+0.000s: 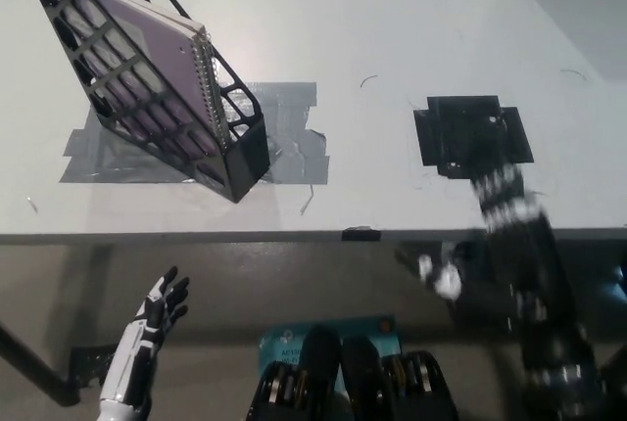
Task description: A shelf with a book inside it is placed on the center of the desk infront of the robot. The robot uses its right hand to grab the book, take it out and hand it to a person.
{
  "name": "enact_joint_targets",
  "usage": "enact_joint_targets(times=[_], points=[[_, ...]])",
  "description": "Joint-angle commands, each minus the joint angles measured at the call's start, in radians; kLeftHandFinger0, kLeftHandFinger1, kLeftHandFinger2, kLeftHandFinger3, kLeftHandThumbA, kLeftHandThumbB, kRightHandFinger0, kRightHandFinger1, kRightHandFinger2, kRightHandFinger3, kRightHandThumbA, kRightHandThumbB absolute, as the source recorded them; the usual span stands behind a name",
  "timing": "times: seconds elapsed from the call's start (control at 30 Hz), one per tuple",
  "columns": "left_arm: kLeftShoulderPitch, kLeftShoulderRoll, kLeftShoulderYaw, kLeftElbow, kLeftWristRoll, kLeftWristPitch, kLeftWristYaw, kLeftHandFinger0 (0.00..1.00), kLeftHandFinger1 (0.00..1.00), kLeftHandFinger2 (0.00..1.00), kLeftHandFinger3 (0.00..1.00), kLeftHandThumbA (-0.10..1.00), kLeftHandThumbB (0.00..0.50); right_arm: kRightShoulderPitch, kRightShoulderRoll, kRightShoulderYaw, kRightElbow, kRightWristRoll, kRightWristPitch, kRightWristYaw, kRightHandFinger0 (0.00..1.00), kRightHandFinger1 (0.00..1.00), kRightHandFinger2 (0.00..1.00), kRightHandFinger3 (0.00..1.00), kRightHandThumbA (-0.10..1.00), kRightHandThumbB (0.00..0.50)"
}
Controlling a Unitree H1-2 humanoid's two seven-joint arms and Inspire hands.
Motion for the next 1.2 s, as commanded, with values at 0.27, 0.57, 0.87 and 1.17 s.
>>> enact_joint_targets(times=[0.27, 0.57, 0.87, 1.17], points=[[-0.006, 0.004, -0.044, -0.049, 0.036, -0.016, -0.024, 1.0, 1.0, 1.0, 1.0, 1.0, 0.31, -0.496, 0.114, 0.049, 0.394, 0.035, 0.236, 0.037, 1.0, 1.0, 1.0, 1.0, 1.0, 0.363], [-0.011, 0.002, -0.05, -0.049, 0.018, -0.02, -0.036, 1.0, 1.0, 1.0, 1.0, 1.0, 0.333, -0.702, 0.188, 0.003, 0.709, 0.081, 0.225, 0.049, 1.0, 1.0, 1.0, 1.0, 1.0, 0.3], [-0.008, 0.007, -0.053, -0.068, 0.043, -0.024, -0.029, 1.0, 1.0, 1.0, 1.0, 1.0, 0.296, -0.802, 0.246, 0.024, 0.894, 0.039, 0.211, 0.035, 1.0, 1.0, 1.0, 1.0, 1.0, 0.463], [-0.019, 0.015, -0.056, -0.071, 0.043, -0.017, -0.034, 1.0, 1.0, 1.0, 1.0, 1.0, 0.296, -0.802, 0.271, 0.003, 0.938, 0.063, 0.202, 0.044, 1.0, 1.0, 1.0, 1.0, 1.0, 0.383]])
